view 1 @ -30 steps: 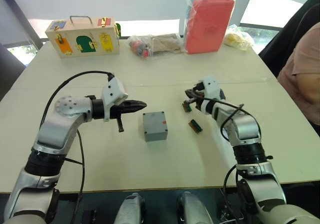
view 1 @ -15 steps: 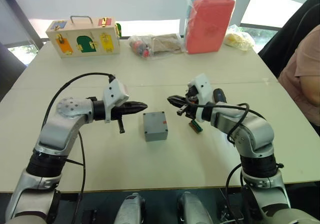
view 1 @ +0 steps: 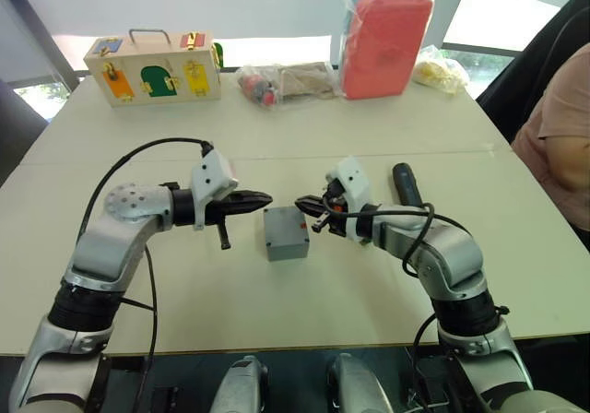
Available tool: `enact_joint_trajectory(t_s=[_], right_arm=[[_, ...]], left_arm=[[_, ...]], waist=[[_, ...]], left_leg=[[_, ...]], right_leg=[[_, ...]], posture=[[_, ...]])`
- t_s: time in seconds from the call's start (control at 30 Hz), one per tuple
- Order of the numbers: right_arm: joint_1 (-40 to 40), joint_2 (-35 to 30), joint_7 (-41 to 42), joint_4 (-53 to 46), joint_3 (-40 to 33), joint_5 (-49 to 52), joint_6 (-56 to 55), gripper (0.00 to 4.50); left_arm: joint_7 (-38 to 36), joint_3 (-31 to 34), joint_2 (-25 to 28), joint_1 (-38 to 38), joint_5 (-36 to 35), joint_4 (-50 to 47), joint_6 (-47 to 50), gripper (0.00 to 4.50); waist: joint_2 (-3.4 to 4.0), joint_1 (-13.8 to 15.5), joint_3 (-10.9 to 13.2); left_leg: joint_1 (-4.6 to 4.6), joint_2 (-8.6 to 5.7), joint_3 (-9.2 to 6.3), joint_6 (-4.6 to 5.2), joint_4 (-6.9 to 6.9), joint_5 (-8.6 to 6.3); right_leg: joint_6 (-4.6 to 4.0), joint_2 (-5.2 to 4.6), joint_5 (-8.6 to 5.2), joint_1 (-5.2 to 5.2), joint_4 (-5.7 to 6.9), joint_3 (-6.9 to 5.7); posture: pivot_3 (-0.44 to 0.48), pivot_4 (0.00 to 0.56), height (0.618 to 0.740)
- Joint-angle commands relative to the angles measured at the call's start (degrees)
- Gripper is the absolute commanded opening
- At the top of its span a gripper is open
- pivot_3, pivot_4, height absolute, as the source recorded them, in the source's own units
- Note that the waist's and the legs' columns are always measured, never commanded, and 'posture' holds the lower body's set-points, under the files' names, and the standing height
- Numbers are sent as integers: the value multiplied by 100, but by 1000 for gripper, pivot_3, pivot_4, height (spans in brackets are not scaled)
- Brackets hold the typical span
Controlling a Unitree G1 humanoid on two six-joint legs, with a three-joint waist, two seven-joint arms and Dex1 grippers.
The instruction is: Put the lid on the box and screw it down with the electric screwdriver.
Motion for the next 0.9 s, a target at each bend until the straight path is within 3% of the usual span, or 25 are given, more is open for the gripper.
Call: enact_joint_trajectory(t_s=[0.03,0.9], right_arm=[[-198,24,31,-29,29,-49,-200,78],[38,-95,188,326,249,-317,-403,78]], left_arm=[[42,77,49,17,-22,-194,-69,0],[50,39,61,83,-2,-245,-83,0]], waist=[[0,-2,0],[0,0,0]], left_leg=[[0,0,0,0,0,0],[0,0,0,0,0,0]], right_leg=[[0,0,0,0,0,0],[0,0,0,0,0,0]], posture=[[0,150,730],[0,150,730]])
